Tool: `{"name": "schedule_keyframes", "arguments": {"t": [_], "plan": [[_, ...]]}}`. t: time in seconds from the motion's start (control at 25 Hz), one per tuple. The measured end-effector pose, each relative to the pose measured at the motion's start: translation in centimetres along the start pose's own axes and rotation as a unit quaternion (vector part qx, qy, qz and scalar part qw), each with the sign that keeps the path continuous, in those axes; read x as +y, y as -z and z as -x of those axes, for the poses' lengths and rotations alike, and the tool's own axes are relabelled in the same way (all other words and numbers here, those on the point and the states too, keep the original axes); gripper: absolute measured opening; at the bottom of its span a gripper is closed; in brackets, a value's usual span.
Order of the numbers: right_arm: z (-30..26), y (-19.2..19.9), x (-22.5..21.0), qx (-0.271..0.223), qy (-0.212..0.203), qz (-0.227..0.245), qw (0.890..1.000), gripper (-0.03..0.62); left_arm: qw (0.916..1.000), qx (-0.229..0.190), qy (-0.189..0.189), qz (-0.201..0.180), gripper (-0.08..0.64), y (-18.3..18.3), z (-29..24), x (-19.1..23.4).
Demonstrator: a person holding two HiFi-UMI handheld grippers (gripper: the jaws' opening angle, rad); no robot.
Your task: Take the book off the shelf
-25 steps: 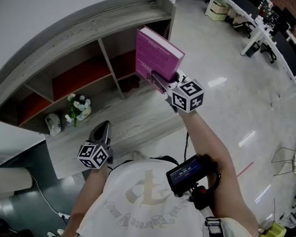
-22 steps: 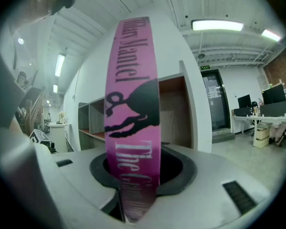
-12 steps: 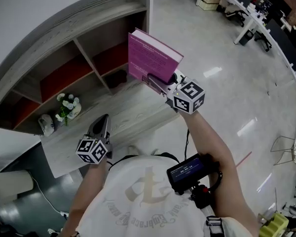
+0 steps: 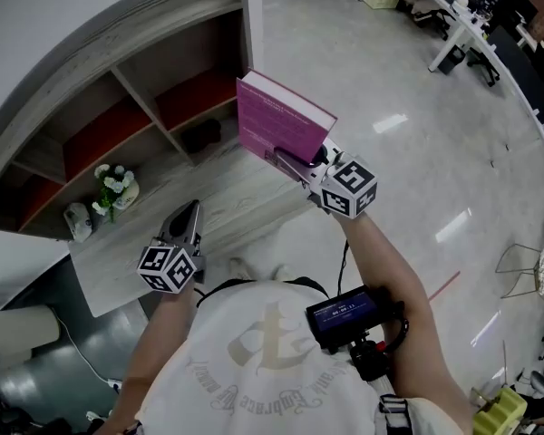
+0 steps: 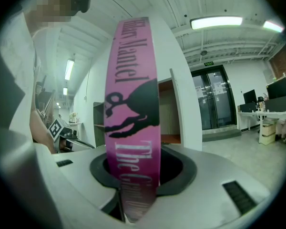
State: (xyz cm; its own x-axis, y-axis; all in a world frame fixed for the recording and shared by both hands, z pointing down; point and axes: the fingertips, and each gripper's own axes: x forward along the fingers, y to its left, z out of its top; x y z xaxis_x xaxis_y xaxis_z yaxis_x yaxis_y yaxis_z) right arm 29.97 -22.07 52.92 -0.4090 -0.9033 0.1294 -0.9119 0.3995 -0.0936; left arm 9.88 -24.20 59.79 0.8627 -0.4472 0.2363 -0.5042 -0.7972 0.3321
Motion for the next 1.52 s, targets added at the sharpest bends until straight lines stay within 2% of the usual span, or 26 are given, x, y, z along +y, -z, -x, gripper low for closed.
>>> {"name": "schedule_keyframes", "arguments": {"t": [0.8, 1.24, 1.52], "plan": [[7.0, 6.9, 3.8, 0.025, -0.046, -0.021, 0.998, 0.147, 0.9999, 0.01, 0.003, -0.005, 0.002, 3.0, 1.0, -6.7], [8.9, 9.3, 4.0, 0.016, -0.029, -0.044, 0.998, 0.147, 0.9993, 0.033, 0.007, -0.013, 0.002, 4.6, 1.3, -7.3], [9.4, 8.8, 3.8, -0.001, -0.022, -0.042, 0.999, 0.147, 0.9989, 0.03, 0.016, -0.031, 0.002, 3.4, 0.9, -7.8]]}}
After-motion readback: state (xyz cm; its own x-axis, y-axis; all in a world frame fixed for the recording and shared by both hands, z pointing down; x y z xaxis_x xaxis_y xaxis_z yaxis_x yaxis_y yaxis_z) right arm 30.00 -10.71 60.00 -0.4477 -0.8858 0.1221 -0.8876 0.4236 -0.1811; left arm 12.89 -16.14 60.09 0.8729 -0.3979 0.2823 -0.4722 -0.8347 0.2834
